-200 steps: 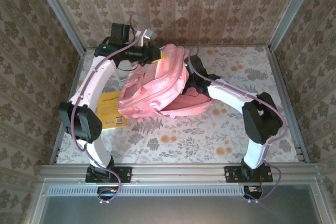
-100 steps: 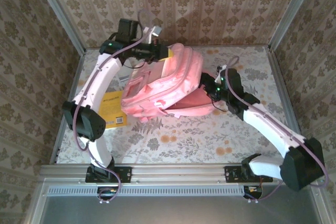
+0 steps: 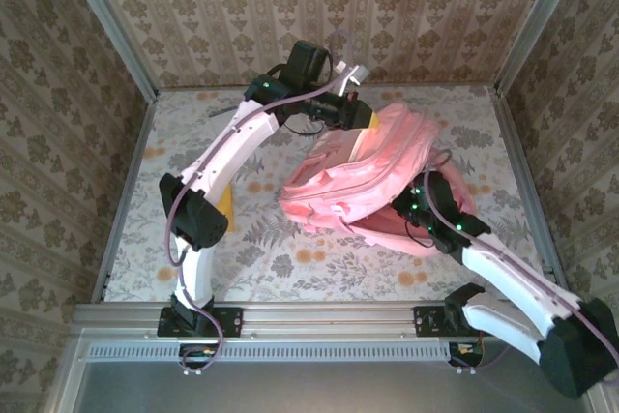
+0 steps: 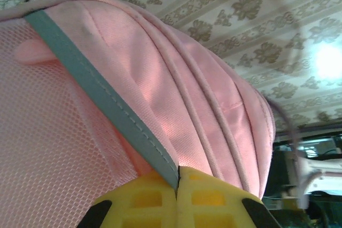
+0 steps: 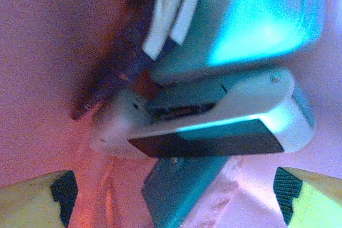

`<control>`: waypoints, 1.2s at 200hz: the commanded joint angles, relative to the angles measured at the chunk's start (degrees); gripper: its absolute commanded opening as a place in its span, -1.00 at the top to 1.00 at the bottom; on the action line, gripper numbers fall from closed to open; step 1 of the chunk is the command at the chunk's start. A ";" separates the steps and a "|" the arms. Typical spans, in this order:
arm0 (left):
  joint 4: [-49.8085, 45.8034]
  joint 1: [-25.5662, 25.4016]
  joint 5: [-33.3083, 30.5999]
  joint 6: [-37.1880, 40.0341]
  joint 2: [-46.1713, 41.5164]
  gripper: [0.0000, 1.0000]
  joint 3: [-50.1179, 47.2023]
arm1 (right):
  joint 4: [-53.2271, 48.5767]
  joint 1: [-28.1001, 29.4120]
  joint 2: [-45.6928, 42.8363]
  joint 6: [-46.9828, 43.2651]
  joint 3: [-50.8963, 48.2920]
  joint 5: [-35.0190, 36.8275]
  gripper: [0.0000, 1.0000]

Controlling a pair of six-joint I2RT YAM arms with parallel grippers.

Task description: Pack the student bag

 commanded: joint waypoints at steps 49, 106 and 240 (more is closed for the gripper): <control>9.22 2.26 -14.21 4.55 -3.44 0.92 -13.67 | -25.57 -1.61 -23.84 4.61 0.00 19.88 -0.99; 12.38 0.40 -15.11 2.78 -1.62 0.40 -15.91 | -33.29 -1.72 -26.05 2.04 4.86 27.90 -0.96; 5.08 27.72 -37.70 -0.15 -28.59 -0.43 -40.70 | -13.68 2.10 -5.47 -14.10 12.30 0.78 -0.87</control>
